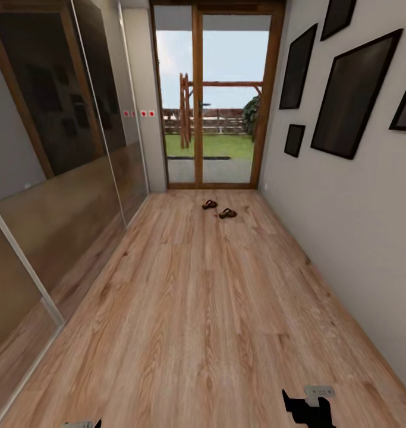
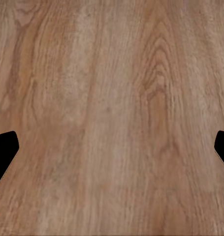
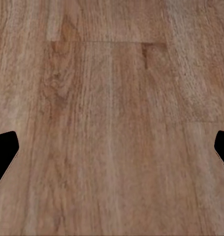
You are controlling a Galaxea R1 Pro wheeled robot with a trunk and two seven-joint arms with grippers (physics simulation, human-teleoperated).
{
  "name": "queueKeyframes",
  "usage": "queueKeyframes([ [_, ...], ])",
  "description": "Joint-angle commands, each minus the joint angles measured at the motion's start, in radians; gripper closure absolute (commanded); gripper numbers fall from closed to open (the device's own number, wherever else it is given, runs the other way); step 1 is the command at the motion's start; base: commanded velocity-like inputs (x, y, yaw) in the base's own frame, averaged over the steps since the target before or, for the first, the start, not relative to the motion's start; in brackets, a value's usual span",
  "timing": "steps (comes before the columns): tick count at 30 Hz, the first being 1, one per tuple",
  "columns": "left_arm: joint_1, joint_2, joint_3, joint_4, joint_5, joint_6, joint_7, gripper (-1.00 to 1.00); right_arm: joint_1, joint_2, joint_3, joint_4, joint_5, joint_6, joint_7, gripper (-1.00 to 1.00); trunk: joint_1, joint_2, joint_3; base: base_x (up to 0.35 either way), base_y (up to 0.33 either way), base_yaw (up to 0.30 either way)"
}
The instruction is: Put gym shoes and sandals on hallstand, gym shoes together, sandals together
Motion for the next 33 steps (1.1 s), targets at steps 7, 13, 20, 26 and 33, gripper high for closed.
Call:
queueKeyframes([
  [7,-0.001,0.000,0.003,0.001,0.010,0.000,-0.010,-1.00,0.000,0.000,-0.005,0.001,0.000,-0.003,0.006,-1.00,0.000,0.000,-0.001,0.339,0.000,0.000],
  [13,-0.001,0.000,0.003,0.001,0.011,0.000,-0.010,-1.00,0.000,0.000,-0.005,0.001,0.000,-0.003,0.006,-1.00,0.000,0.000,-0.001,0.339,0.000,0.000],
  [20,-0.001,0.000,0.003,0.001,0.010,0.000,-0.010,-1.00,0.000,0.000,-0.005,0.001,0.000,-0.004,0.009,-1.00,0.000,0.000,-0.001,0.339,0.000,0.000],
  [26,-0.001,0.000,0.003,0.001,0.010,0.000,-0.010,-1.00,0.000,-0.001,-0.005,0.001,0.000,-0.004,0.011,-1.00,0.000,0.000,-0.001,0.339,0.000,0.000],
  [33,-0.001,0.000,0.003,0.001,0.011,0.000,-0.010,-1.00,0.001,-0.002,-0.005,0.001,0.000,-0.005,0.011,-1.00,0.000,0.000,-0.001,0.339,0.000,0.000],
])
